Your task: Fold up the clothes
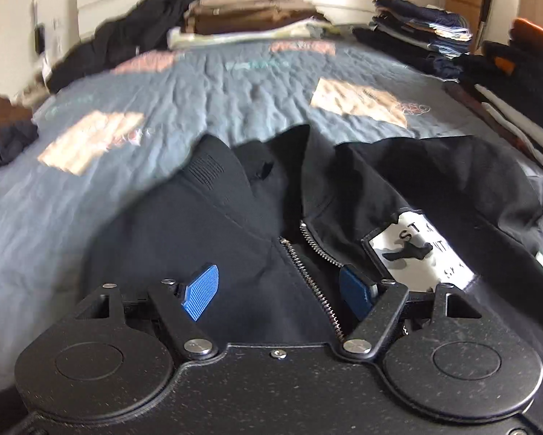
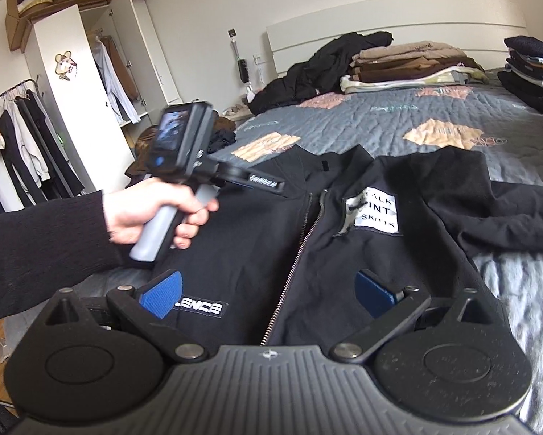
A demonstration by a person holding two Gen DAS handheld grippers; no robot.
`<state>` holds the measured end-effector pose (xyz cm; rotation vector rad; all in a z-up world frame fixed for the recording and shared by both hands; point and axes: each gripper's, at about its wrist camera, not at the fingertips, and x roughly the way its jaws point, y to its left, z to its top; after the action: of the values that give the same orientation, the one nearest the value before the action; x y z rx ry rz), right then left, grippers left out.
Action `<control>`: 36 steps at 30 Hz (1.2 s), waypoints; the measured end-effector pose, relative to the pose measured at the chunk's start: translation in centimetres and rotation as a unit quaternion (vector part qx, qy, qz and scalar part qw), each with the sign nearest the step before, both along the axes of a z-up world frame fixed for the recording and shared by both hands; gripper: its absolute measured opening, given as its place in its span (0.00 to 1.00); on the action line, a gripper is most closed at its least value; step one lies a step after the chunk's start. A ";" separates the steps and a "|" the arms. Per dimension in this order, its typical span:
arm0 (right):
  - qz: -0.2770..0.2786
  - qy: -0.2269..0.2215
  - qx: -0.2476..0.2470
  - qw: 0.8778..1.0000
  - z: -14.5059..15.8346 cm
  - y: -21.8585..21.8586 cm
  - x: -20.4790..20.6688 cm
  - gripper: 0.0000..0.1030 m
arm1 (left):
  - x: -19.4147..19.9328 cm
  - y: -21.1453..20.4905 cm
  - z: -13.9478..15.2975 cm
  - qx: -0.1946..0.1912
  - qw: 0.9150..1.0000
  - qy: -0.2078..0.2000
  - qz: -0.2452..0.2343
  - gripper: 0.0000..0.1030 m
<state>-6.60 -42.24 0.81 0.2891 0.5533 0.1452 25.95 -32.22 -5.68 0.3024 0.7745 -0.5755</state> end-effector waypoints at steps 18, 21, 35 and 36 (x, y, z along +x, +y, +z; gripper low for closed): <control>-0.003 0.018 0.014 1.000 -1.2 -0.2 0.7 0.99 | 3.9 1.2 -1.5 -0.009 0.999 -0.005 0.049 0.00; -0.005 0.019 0.019 1.000 -1.3 -0.4 0.7 0.99 | 3.9 2.0 0.8 -0.003 0.998 -0.040 0.043 0.03; 0.007 0.040 0.017 0.999 -2.6 0.6 1.1 0.99 | 5.7 -0.6 -3.5 0.104 0.986 -0.114 -0.059 0.48; 0.007 0.042 0.017 0.999 -2.7 0.5 1.1 0.99 | 6.2 -0.3 -3.6 0.083 0.990 -0.096 -0.059 0.39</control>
<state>-5.50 -41.69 -1.93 0.3256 0.6372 0.1567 32.13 -32.52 -9.26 0.5515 0.6215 -0.5840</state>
